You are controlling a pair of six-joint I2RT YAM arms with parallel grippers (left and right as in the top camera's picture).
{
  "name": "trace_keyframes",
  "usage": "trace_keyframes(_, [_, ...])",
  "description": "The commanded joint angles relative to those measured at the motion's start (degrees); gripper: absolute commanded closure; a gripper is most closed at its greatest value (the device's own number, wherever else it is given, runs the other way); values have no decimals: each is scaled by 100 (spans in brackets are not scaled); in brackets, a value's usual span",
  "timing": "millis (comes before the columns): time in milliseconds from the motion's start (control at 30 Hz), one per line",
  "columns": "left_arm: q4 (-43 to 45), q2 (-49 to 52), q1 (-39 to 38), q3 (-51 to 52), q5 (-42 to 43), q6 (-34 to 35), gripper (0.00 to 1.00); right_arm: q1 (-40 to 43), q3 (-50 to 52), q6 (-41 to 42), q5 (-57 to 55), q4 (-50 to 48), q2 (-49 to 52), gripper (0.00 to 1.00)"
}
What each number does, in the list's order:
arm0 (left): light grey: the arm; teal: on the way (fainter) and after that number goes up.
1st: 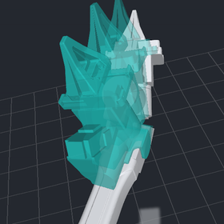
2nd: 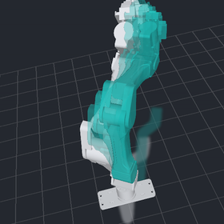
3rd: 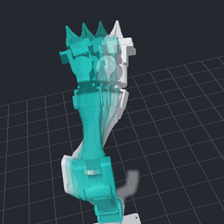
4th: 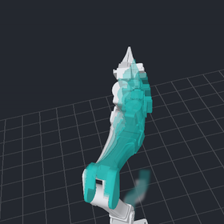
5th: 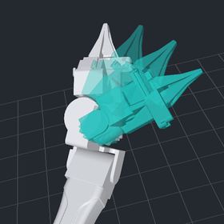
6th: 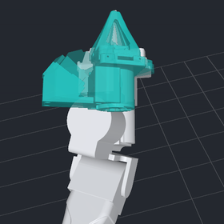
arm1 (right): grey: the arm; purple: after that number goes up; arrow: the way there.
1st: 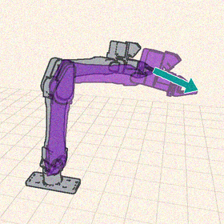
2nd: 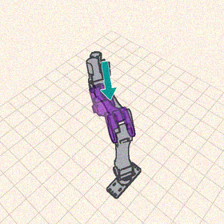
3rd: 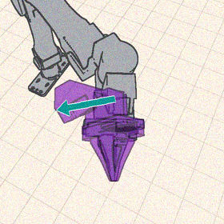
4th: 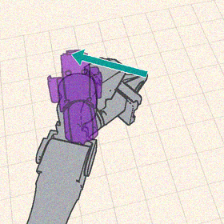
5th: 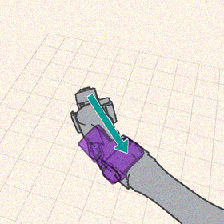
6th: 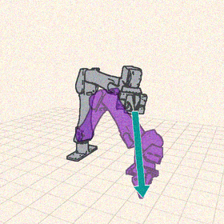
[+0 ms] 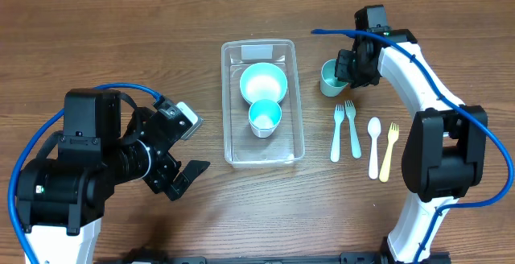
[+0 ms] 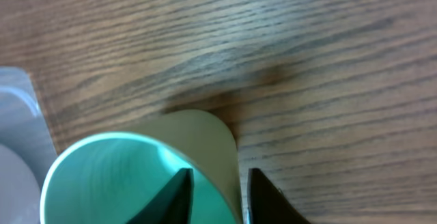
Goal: Pack container
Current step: 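Grasp the teal cup with the right gripper and lift it, then lower the teal cup onto the nested cups and release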
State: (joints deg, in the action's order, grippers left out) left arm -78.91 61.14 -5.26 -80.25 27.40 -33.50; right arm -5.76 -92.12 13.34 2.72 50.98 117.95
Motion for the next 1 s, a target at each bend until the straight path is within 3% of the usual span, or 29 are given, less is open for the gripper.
trace_keyframes(0, [-4,-2,4,-59,48,-125,0,-7,22,-7,0,39,90,96])
trace_keyframes(133, [-2,-2,4,-59,48,-125,0,-7,-564,-9,-7,761,-2,96])
trace_keyframes(367, [-2,-2,4,-59,48,-125,0,-57,-2166,13,0,2164,-1134,96])
trace_keyframes(467, [-2,-2,4,-59,48,-125,0,-516,-2177,-13,293,2704,-1681,96])
trace_keyframes(633, [-2,-2,4,-59,48,-125,0,-1788,-2175,17,50,2802,-1862,96])
trace_keyframes(833, [-4,-2,4,-59,48,-122,0,-1941,-2020,181,35,3460,-1862,96])
trace_keyframes(967, [-4,-2,4,-59,48,-125,0,-1945,-1425,339,184,3388,-1862,96])
